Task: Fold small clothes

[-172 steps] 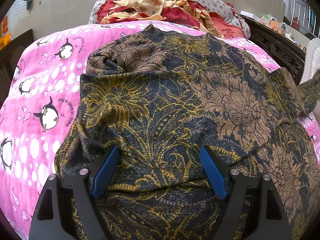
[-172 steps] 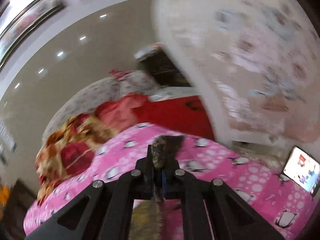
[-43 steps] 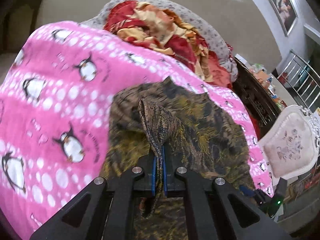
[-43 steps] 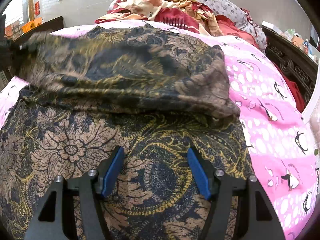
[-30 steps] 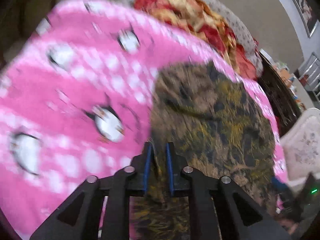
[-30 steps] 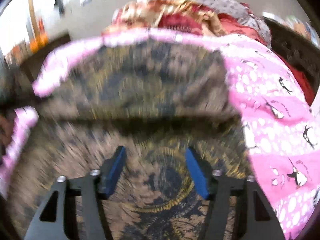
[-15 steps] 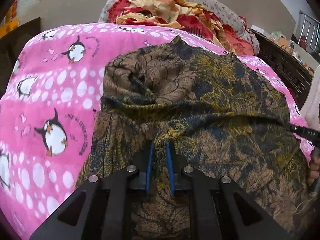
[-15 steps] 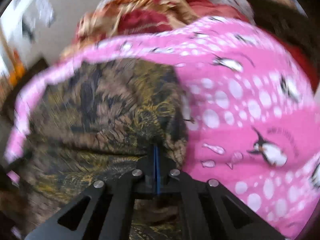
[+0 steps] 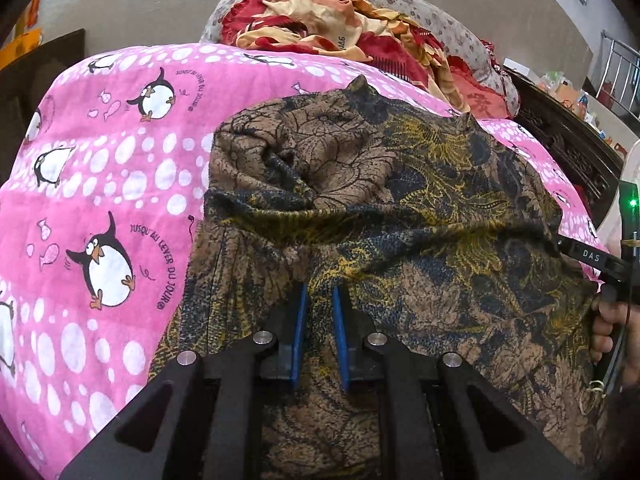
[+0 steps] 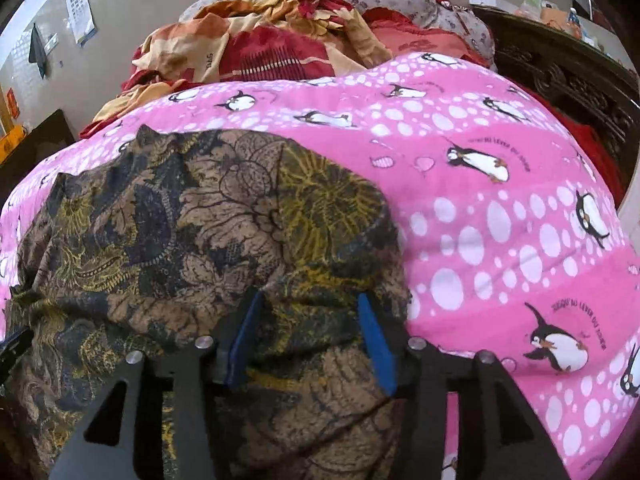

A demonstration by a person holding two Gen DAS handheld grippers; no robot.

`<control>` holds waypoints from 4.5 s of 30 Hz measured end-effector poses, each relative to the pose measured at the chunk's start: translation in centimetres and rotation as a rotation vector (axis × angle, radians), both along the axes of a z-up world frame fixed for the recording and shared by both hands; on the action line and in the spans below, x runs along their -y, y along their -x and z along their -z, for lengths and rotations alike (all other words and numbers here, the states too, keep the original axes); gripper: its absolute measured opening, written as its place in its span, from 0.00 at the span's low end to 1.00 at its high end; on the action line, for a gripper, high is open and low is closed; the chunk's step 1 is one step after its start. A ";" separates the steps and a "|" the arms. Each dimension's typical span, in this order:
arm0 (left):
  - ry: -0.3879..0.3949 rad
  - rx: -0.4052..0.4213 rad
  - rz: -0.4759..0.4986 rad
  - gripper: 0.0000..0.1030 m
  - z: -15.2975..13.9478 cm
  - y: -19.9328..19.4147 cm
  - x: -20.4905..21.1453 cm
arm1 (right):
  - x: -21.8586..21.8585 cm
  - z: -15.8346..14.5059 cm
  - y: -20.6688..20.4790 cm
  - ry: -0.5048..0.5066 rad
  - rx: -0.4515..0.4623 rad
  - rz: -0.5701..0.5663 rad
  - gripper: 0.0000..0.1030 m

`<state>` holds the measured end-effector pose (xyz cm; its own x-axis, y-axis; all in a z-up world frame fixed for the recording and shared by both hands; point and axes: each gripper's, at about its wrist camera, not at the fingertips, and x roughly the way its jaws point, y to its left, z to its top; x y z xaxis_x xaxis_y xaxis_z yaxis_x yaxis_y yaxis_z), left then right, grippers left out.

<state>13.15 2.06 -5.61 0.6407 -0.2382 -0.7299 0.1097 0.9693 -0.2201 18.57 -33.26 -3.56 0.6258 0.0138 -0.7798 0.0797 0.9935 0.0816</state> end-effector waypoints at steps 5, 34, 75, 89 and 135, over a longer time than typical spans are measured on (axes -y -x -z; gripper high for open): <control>0.095 -0.004 0.000 0.00 0.2 -0.1 -1.5 | -0.2 0.1 -0.4 0.018 -0.002 0.007 0.54; 0.229 -0.012 0.002 0.00 0.6 -0.2 -3.1 | -0.7 1.0 -0.9 0.065 0.006 0.030 0.60; 0.098 -0.054 0.082 0.45 -1.9 3.2 -1.0 | -5.8 -2.9 7.8 0.156 -0.033 -0.189 0.63; 0.064 -0.127 0.044 0.45 -2.3 16.5 -9.4 | -3.3 -0.5 23.7 0.071 -0.006 -0.253 0.75; 0.367 -0.294 0.488 0.45 -1.2 27.7 -8.5 | 5.6 -3.9 39.9 -0.074 0.082 -0.219 0.71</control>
<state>-14.55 10.52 -4.36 0.1841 -0.7154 -0.6740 0.4008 0.6808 -0.6131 -21.34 -38.90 0.39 0.6632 0.2111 -0.7180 -0.1464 0.9775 0.1521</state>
